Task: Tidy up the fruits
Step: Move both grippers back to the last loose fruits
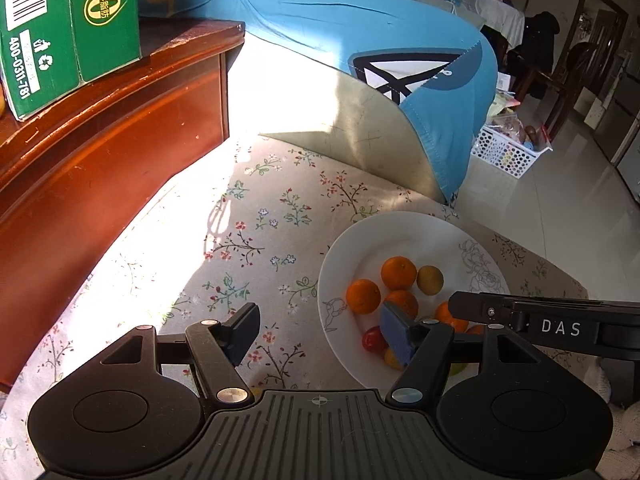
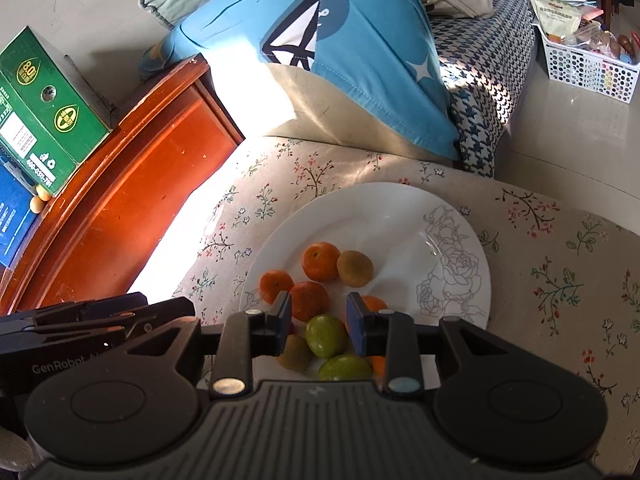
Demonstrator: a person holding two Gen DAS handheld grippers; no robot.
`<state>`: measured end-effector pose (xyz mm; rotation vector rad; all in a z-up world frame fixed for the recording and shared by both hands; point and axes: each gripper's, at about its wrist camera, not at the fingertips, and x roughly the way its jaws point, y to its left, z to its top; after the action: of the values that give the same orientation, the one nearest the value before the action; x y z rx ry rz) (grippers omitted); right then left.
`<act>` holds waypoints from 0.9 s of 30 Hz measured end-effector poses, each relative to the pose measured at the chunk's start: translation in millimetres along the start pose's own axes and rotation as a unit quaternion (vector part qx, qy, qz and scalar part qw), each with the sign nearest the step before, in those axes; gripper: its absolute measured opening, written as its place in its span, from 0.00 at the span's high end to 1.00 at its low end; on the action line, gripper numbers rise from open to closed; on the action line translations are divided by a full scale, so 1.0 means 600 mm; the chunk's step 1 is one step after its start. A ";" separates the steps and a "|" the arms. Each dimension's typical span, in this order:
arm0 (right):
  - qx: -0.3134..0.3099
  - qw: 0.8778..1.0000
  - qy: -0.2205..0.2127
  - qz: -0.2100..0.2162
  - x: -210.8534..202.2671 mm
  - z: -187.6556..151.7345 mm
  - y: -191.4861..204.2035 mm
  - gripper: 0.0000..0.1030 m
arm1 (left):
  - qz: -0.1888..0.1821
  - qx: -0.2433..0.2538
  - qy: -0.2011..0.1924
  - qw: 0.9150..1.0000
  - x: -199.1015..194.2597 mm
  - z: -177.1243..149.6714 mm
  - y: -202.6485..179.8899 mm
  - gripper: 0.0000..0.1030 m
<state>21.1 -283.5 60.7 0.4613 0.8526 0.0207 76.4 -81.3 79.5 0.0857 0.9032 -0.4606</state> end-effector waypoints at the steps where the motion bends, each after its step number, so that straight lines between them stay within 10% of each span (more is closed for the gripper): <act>1: -0.002 1.000 0.001 0.003 -0.001 -0.003 0.004 0.69 | 0.002 -0.001 0.000 1.000 -0.003 -0.001 0.004 0.35; 27: -0.106 0.988 0.091 0.059 0.024 -0.130 0.116 0.69 | 0.045 -0.023 0.038 0.998 -0.015 -0.074 0.089 0.35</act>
<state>-14.7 -188.0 34.2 0.3124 0.9906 0.2631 61.2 -18.6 52.8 0.1023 0.9808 -0.3539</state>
